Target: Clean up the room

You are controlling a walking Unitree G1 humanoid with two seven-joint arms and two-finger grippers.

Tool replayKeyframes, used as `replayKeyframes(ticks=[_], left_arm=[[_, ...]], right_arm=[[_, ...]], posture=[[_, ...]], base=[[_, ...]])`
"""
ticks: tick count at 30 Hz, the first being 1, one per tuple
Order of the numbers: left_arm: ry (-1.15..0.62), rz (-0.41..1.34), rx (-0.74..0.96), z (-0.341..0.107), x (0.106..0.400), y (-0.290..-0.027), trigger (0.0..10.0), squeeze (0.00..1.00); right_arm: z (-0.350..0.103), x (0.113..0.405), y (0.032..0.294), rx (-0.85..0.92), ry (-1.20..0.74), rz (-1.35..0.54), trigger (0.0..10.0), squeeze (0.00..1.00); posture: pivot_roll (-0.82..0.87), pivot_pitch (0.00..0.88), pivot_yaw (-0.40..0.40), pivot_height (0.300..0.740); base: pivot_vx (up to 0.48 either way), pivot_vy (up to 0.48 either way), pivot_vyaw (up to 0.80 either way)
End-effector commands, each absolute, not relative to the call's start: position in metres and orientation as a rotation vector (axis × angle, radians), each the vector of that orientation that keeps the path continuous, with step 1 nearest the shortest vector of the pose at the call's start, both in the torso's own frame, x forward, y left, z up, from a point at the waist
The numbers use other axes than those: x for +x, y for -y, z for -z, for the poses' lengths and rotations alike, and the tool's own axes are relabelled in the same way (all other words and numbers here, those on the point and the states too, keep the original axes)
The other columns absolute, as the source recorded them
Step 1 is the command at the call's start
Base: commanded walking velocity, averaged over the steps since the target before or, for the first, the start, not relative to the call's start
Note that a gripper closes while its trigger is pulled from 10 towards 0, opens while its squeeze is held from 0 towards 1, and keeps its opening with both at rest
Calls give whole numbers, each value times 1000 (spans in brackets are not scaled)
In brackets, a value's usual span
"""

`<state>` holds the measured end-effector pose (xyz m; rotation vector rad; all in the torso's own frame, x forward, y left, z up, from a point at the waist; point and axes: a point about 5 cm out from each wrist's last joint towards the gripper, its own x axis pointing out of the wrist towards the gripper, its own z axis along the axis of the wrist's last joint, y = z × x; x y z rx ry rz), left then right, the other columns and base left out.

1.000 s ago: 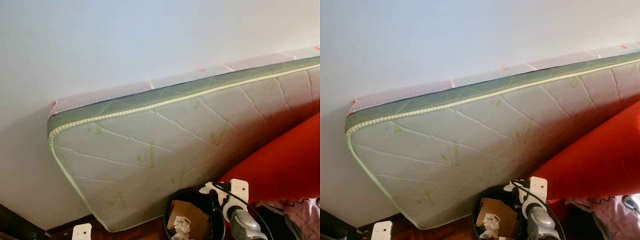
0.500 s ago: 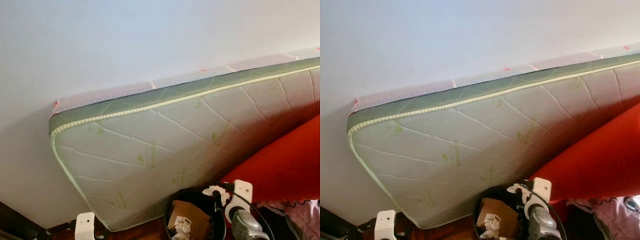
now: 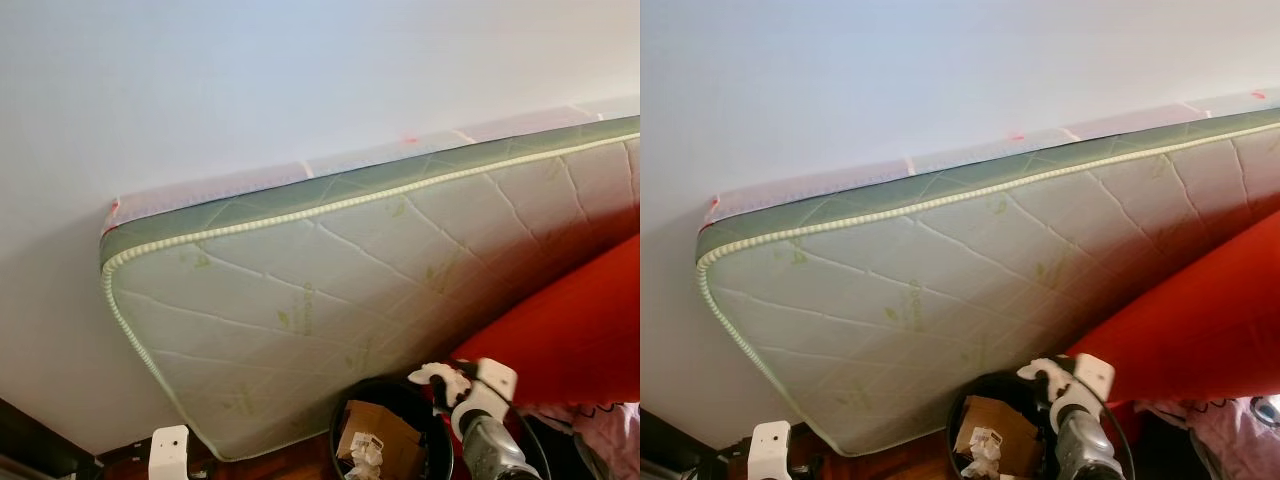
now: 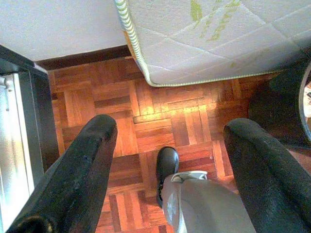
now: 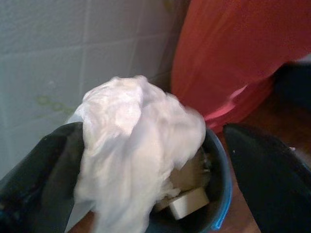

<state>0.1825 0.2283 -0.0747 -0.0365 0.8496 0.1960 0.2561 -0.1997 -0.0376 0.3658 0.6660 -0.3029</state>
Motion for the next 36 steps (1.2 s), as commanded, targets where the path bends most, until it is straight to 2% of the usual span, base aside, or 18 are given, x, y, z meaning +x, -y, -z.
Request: replayKeyframes(ticks=[1,3,5,14,17,20,24,27,29,32,36], left_arm=[[-881,-187,-24,78,178,-227,10000,0],[-884,-192,-24,79,175,-230,10000,0],[-888,-198,-24,79,171,-235,10000,0],[-915,-221,-25,84,149,-248,10000,0],[-925,-220,-26,86,146,-246,10000,0],[-932,-214,-27,87,145,-241,10000,0],[-933,-209,-28,88,146,-237,10000,0],[-933,-205,-28,89,147,-234,10000,0],[-933,-204,-28,89,147,-233,10000,0],[-927,-198,-27,88,152,-230,10000,0],[-918,-203,-31,87,154,-230,10000,0]], right_arm=[[33,261,195,198,-650,208,10000,0],[32,263,192,152,-638,173,10000,0],[33,262,191,178,-648,175,10000,0],[46,250,187,416,-774,275,10000,0],[45,251,190,360,-760,270,10000,0],[42,253,191,388,-730,259,10000,0],[30,264,194,235,-616,197,10000,0],[28,266,198,280,-591,251,10000,0],[29,265,198,273,-607,253,10000,0],[51,243,188,215,-856,206,10000,0],[44,251,189,261,-739,228,10000,0]], posture=[[89,0,-37,740],[89,0,-37,740],[92,0,-41,740],[95,0,-41,740],[96,0,-41,740],[95,0,-41,740],[95,0,-40,740],[95,0,-40,740],[94,0,-39,740],[94,0,-42,740],[102,0,-43,740]], base=[[0,0,0],[0,0,0],[0,0,0],[0,0,0],[0,0,0],[0,0,0],[0,0,0],[0,0,0],[0,0,0],[0,0,0],[0,0,0]])
